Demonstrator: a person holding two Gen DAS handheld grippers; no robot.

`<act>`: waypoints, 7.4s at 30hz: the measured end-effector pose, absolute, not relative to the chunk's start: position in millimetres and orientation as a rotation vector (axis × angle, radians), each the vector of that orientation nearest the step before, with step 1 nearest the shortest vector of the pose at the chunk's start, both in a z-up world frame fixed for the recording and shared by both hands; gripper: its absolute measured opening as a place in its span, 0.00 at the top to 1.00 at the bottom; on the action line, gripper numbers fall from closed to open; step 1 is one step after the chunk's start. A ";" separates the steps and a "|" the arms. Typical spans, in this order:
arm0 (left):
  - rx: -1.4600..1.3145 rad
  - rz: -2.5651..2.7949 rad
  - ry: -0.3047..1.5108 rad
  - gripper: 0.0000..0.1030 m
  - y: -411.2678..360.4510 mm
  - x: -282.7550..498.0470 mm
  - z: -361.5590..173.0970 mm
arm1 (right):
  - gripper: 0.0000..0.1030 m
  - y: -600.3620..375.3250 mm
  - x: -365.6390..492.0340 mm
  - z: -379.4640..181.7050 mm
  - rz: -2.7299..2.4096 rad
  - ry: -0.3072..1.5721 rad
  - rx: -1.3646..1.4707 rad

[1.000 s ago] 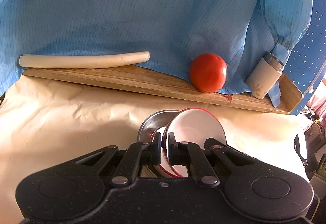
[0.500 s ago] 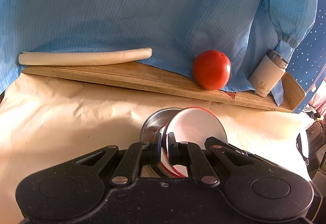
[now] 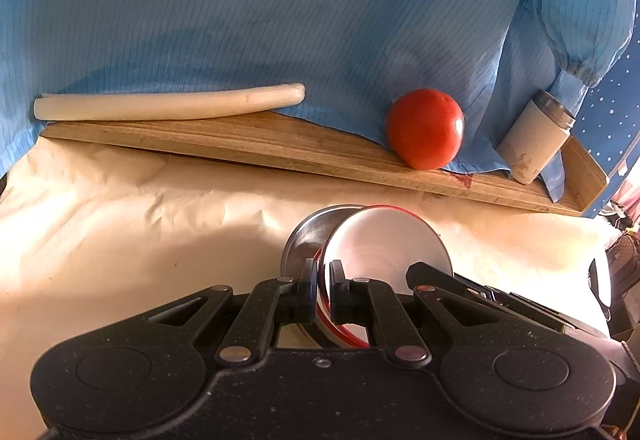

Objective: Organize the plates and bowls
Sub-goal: 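Lower the floral bowl into the stacked white bowl and open the left gripper, then withdraw the open left gripper up from the stack, then move both grippers to the steel bowl rim and close them on it, then lift the steel bowl with both grippers and carry it over the steel plates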

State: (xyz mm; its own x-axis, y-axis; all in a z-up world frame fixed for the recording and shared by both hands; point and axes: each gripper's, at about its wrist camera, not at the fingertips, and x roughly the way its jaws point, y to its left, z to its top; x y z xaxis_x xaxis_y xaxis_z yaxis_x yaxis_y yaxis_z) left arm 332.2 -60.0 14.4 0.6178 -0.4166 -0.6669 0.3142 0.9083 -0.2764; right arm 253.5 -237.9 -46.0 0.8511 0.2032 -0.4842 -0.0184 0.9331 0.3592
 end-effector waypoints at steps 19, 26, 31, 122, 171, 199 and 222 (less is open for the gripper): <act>-0.153 -0.420 0.820 0.95 -59.5 335.1 11.8 | 0.76 -231.2 258.1 -42.1 0.130 0.573 0.312; -0.161 -0.416 0.822 0.95 -57.0 336.1 11.1 | 0.70 -233.5 257.7 -39.5 0.133 0.574 0.325; -0.162 -0.416 0.820 0.95 -56.8 335.1 11.8 | 0.68 -233.9 257.6 -38.9 0.137 0.574 0.327; -0.146 -0.324 0.907 0.01 -7.6 363.4 -22.8 | 0.00 -281.5 243.5 -40.7 0.051 0.644 0.167; -0.078 -0.342 0.975 0.07 -10.7 385.9 -38.0 | 0.13 -297.7 323.0 -38.6 0.192 1.076 0.300; -0.175 -0.423 0.952 0.88 -33.0 361.9 -28.7 | 0.83 -288.6 319.1 -29.2 0.235 1.078 0.462; -0.196 -0.359 1.002 0.91 -41.0 364.6 -35.5 | 0.84 -292.4 320.5 -34.0 0.117 1.114 0.622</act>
State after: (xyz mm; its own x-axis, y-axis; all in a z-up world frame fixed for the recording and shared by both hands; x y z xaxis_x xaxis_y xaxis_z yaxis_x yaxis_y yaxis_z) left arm 364.6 -41.0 -35.5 0.4862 -0.3822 -0.7858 0.2041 0.9241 -0.3232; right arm 320.5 -292.4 -34.0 0.4538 0.3888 -0.8018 0.2145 0.8256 0.5218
